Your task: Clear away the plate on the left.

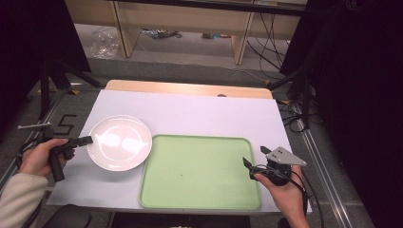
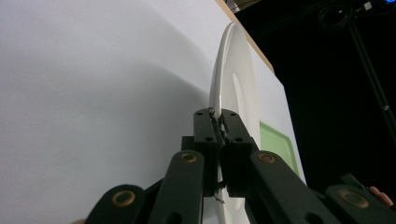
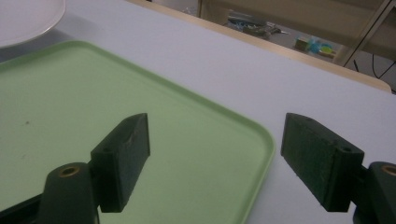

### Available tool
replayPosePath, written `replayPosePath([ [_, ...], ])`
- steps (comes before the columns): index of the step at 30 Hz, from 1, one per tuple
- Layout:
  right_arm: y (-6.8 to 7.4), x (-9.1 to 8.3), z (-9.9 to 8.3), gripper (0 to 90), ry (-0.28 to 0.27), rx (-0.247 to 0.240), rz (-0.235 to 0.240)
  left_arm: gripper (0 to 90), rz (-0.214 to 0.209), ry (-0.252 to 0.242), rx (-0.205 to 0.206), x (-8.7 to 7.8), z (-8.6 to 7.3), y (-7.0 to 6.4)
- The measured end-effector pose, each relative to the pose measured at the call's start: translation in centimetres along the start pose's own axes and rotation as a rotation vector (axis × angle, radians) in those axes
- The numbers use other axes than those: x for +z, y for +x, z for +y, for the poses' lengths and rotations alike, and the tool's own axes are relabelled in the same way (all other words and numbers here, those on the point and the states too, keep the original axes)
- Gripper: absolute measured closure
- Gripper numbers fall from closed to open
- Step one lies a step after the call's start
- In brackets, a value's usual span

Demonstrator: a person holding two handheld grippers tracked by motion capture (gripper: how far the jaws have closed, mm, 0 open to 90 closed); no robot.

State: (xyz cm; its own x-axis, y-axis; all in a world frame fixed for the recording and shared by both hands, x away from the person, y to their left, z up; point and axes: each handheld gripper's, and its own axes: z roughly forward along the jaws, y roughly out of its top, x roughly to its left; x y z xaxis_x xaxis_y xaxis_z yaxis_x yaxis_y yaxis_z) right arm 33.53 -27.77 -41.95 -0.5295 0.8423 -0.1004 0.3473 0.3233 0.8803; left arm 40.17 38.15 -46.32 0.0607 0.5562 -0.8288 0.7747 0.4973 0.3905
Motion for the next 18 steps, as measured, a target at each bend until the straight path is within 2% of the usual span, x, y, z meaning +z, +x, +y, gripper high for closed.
replayPosePath([
  [1, 0.0, 0.0, 0.0, 24.7, -0.004, -0.006, -0.004, 86.3, 0.005, 0.000, 0.002, 0.0, 0.0, 0.0],
  [2, 0.0, 0.0, 0.0, 24.6, 0.000, -0.001, 0.000, 86.2, 0.017, 0.026, 0.003, -0.1, 0.1, -0.2],
  [7, 0.0, 0.0, 0.0, 24.7, 0.002, 0.001, 0.001, 86.2, 0.007, 0.015, 0.000, 0.3, 0.0, -0.3],
  [11, -0.1, 0.1, 0.0, 24.7, -0.015, -0.012, -0.010, 86.2, 0.010, 0.034, 0.008, 0.6, 0.1, -0.6],
  [18, -0.1, 0.0, 0.0, 24.7, -0.010, -0.012, -0.010, 86.2, -0.012, 0.025, 0.014, 1.4, -0.1, -0.9],
])
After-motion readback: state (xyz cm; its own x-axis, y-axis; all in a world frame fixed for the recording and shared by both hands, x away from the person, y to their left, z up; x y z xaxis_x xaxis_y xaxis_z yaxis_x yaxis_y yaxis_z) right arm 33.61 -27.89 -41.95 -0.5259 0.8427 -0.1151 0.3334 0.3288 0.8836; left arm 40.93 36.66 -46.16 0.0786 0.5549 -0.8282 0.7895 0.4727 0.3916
